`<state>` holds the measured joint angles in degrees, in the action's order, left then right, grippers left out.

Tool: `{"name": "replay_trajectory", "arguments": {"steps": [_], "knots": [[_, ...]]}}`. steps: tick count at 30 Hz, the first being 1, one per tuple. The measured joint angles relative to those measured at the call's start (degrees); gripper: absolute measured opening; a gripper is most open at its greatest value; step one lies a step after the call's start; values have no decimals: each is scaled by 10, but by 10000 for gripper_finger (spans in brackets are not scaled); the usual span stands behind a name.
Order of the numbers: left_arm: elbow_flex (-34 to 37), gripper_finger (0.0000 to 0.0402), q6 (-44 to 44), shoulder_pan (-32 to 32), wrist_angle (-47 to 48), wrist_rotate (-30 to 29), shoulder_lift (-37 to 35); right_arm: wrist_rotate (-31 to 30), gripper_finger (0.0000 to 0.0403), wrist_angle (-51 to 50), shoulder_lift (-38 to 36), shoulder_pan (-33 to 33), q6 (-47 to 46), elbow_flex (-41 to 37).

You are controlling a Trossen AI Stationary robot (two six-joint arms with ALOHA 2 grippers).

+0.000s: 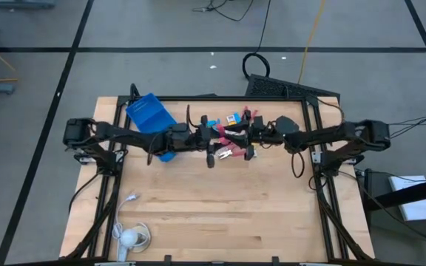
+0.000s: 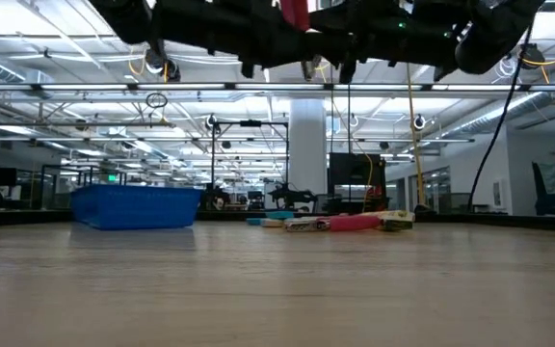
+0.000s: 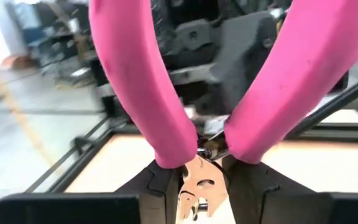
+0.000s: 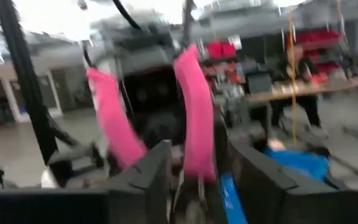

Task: Pick & Place School Supplies
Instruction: Put the pink hole puncher into the top blue bin

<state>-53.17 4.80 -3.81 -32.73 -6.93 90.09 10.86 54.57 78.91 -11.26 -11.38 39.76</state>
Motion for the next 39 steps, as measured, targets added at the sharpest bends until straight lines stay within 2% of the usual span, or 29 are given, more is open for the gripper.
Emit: {"name": "replay_trajectory", "arguments": {"steps": [4, 9, 12, 17, 20, 24, 28, 33, 39], "knots": [[0, 100, -3, -1, 120, -91, -71, 5, 202, -146, -81, -11, 1, 0], [-1, 100, -45, -14, 325, -273, -172, -1, 222, -328, -163, -15, 11, 0], [-1, 100, -105, -46, 457, -316, -228, -1, 222, -413, -194, -9, 14, -3], [-1, 100, -208, -155, 638, -299, -275, -20, 210, -402, -216, 6, 16, -53], [0, 100, -232, -250, 700, -223, -275, -46, 204, -344, -217, 11, 16, -92], [-1, 100, -224, -357, 699, -139, -243, -50, 204, -266, -212, 12, 1, -130], [-1, 100, -214, -431, 699, -97, -204, -50, 205, -229, -213, 12, -12, -149], [0, 100, -211, -474, 714, -80, -154, -49, 202, -224, -213, 12, -14, -153], [-1, 100, -195, -479, 727, -107, -119, -49, 201, -222, -213, 12, -7, -153]]}}
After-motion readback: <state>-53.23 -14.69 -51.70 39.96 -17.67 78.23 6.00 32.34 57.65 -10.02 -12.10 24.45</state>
